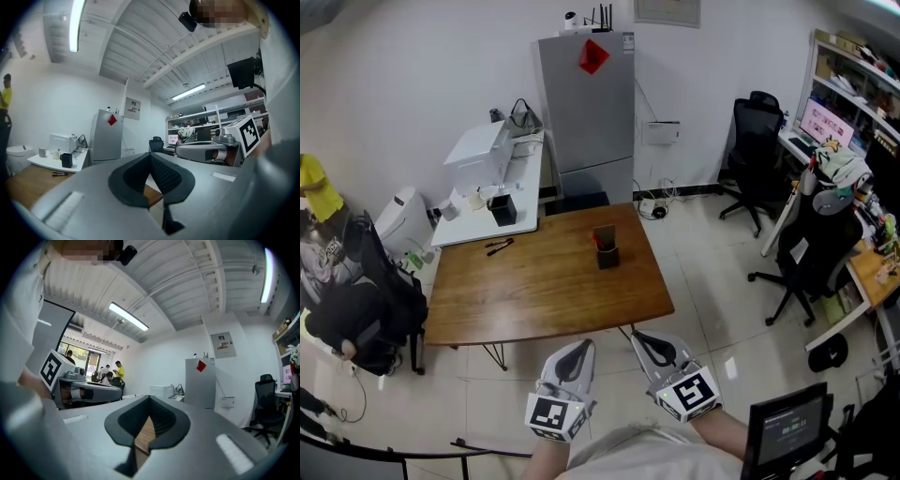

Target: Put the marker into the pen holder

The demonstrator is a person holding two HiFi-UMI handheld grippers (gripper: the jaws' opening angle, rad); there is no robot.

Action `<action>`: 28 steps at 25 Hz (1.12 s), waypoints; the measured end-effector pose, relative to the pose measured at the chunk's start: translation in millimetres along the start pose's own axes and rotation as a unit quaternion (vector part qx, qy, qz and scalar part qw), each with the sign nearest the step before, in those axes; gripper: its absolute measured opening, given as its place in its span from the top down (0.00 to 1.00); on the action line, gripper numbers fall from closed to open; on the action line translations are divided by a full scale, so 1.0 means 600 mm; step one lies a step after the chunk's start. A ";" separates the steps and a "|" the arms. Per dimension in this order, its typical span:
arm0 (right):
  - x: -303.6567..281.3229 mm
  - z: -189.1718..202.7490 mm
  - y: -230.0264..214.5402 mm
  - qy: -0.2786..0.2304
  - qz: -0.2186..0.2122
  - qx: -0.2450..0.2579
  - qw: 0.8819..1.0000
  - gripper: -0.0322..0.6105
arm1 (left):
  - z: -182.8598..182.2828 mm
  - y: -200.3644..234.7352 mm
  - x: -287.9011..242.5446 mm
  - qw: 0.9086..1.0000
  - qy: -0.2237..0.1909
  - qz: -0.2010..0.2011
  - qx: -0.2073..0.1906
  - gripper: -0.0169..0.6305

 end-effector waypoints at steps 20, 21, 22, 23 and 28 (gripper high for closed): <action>0.004 0.011 0.001 0.008 -0.002 0.008 1.000 0.95 | 0.024 0.002 0.016 1.000 0.008 -0.024 0.009 0.95; 0.003 0.012 0.001 0.009 -0.003 0.008 1.000 0.95 | 0.023 0.003 0.016 1.000 0.008 -0.026 0.010 0.95; 0.002 0.013 0.001 0.009 -0.004 0.008 1.000 0.95 | 0.023 0.003 0.017 1.000 0.009 -0.028 0.010 0.95; 0.001 0.014 0.002 0.009 -0.005 0.008 1.000 0.95 | 0.025 0.004 0.017 0.999 0.009 -0.029 0.010 0.95; -0.001 0.016 0.002 0.011 -0.009 0.007 1.000 0.95 | 0.024 0.005 0.017 0.999 0.011 -0.030 0.012 0.95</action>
Point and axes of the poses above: the fingertips, and each gripper's own axes: x backward along the fingers, y to its left, z out of its underside, the point moved 2 cm from there along x, backward along the fingers, and after that the axes turned 3 degrees about -x, right-handed, at the moved point
